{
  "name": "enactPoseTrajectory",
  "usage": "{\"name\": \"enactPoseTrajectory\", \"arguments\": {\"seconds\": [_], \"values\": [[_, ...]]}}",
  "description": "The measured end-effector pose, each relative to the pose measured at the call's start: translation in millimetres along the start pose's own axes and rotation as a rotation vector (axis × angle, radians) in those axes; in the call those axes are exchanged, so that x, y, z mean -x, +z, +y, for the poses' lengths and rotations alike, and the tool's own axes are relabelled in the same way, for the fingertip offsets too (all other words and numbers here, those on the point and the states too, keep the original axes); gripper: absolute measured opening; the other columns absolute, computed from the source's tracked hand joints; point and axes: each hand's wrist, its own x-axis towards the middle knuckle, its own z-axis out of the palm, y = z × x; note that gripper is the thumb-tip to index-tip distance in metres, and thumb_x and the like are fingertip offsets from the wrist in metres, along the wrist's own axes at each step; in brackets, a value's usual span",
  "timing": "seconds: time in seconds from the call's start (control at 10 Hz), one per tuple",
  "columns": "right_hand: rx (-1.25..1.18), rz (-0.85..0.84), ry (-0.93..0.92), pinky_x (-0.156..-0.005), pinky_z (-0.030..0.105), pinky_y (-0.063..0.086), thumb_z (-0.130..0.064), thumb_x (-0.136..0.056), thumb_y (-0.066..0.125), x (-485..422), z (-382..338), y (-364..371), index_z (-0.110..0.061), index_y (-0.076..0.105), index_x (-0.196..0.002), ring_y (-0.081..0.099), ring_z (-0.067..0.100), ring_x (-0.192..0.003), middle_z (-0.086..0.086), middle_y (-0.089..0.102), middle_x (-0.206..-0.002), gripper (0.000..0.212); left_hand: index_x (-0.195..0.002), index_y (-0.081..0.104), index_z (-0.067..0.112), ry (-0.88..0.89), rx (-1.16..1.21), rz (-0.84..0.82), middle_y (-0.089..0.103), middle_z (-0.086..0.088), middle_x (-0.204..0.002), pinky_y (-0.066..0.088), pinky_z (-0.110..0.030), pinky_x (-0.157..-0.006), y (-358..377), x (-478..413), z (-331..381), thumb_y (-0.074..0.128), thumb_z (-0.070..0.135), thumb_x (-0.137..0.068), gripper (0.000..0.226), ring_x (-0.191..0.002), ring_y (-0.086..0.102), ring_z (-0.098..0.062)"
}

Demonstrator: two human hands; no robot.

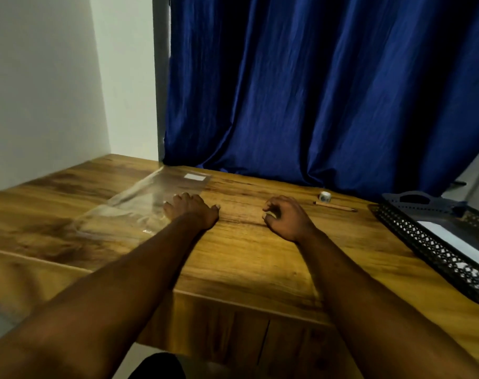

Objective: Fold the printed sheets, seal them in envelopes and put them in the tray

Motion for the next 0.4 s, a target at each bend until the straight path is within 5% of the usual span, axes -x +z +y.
{"name": "enactPoseTrajectory", "arguments": {"seconds": [0.1, 0.4], "values": [[-0.002, 0.005, 0.007, -0.098, 0.041, 0.052, -0.052, -0.078, 0.061, -3.3, 3.6, 2.0, -0.029, 0.07, -0.1, 0.06, 0.02, -0.111, -0.008, 0.069, -0.108, 0.033, -0.156, 0.043, 0.018, -0.01, 0.015, 0.032, 0.039, -0.013, -0.163, 0.023, -0.06, -0.119, 2.0, 2.7, 6.7, 0.04, 0.08, -0.09, 0.09, -0.15, 0.032, -0.035], [0.04, 0.094, 0.072, -0.096, 0.035, 0.048, -0.036, -0.089, 0.069, -25.5, 28.9, -7.8, -0.028, 0.069, -0.112, 0.054, 0.019, -0.118, -0.006, 0.064, -0.117, 0.025, -0.16, 0.033, 0.016, 0.212, 0.066, 0.23, 0.027, -0.016, -0.169, 0.021, -0.063, -0.123, -2.2, -16.7, 64.4, 0.035, 0.073, -0.097, 0.085, -0.155, 0.023, -0.038]]}}
